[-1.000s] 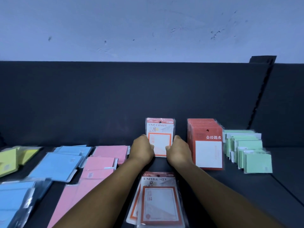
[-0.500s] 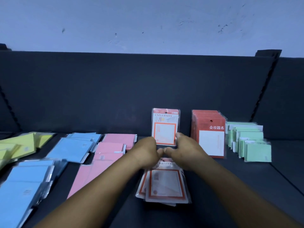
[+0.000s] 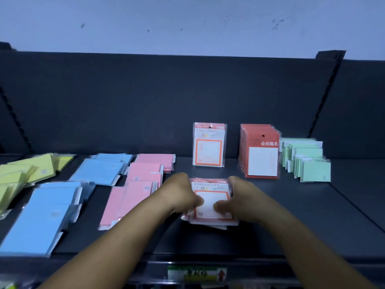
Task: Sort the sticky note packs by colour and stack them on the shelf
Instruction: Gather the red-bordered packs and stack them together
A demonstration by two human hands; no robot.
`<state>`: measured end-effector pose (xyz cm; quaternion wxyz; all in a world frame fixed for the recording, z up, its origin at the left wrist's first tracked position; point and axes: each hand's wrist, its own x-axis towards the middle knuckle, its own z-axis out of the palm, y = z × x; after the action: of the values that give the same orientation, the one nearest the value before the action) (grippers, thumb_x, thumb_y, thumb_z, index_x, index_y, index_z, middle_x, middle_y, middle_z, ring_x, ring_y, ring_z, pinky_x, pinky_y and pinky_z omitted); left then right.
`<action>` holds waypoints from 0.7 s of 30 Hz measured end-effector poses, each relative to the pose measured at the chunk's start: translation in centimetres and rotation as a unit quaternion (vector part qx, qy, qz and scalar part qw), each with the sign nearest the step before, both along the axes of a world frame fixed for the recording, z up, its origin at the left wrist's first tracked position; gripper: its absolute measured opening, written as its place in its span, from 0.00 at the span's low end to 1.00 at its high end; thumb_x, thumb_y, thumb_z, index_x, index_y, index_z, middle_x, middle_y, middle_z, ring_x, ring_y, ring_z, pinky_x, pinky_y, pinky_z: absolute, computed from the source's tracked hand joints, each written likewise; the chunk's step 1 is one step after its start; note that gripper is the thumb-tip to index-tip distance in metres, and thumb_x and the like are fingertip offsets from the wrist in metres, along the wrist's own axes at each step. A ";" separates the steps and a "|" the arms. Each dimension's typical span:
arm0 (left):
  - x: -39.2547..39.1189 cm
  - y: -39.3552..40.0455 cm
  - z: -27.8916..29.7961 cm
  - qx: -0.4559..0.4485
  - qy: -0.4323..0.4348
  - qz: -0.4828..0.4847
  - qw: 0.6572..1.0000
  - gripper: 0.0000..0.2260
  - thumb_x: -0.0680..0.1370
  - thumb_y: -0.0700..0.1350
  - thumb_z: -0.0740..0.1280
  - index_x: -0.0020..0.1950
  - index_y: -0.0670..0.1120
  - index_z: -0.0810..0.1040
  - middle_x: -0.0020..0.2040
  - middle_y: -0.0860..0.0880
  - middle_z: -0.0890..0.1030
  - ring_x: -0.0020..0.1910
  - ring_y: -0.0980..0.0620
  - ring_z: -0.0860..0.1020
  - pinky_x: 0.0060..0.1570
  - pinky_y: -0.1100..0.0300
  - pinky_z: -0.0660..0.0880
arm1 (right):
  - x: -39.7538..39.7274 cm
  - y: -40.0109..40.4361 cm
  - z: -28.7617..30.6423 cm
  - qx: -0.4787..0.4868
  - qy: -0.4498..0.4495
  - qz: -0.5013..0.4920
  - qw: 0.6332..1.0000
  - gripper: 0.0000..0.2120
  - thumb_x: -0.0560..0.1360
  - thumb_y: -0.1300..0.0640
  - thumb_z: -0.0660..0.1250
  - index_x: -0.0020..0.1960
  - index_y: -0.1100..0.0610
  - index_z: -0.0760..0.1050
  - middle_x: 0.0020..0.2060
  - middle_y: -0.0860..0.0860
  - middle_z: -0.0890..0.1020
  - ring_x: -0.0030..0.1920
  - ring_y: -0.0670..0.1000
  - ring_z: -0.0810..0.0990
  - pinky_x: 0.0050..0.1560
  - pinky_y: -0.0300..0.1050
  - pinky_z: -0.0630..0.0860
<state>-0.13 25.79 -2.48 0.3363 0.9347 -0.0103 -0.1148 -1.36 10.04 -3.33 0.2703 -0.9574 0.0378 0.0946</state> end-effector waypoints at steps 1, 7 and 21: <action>0.0 0.1 -0.2 -0.029 0.007 0.011 0.999 0.09 0.72 0.43 0.72 0.40 0.45 0.71 0.47 0.45 0.82 0.40 0.49 0.78 0.40 0.60 0.73 | -0.1 0.1 -0.1 0.022 -0.002 -0.017 1.000 0.23 0.69 0.50 0.74 0.58 0.53 0.68 0.55 0.49 0.78 0.51 0.50 0.78 0.49 0.44 0.77; 0.8 0.7 -1.2 -0.173 0.061 0.049 0.982 0.17 0.64 0.40 0.76 0.50 0.38 0.78 0.46 0.39 0.84 0.42 0.43 0.81 0.45 0.54 0.77 | -0.6 0.1 -0.8 0.175 0.000 -0.094 0.980 0.18 0.69 0.60 0.76 0.53 0.56 0.70 0.49 0.50 0.80 0.47 0.50 0.80 0.42 0.42 0.77; 1.7 -1.0 -2.6 -0.218 -0.160 0.006 0.963 0.18 0.75 0.36 0.67 0.59 0.55 0.69 0.60 0.55 0.80 0.57 0.56 0.79 0.59 0.55 0.76 | 1.0 -0.3 -2.0 0.261 -0.198 -0.087 0.941 0.20 0.70 0.69 0.66 0.57 0.52 0.69 0.53 0.48 0.83 0.51 0.48 0.82 0.50 0.45 0.79</action>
<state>1.54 24.84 -5.06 0.5267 0.8449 -0.0829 0.0435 -0.37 9.70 -5.36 0.5201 -0.8455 0.0407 -0.1142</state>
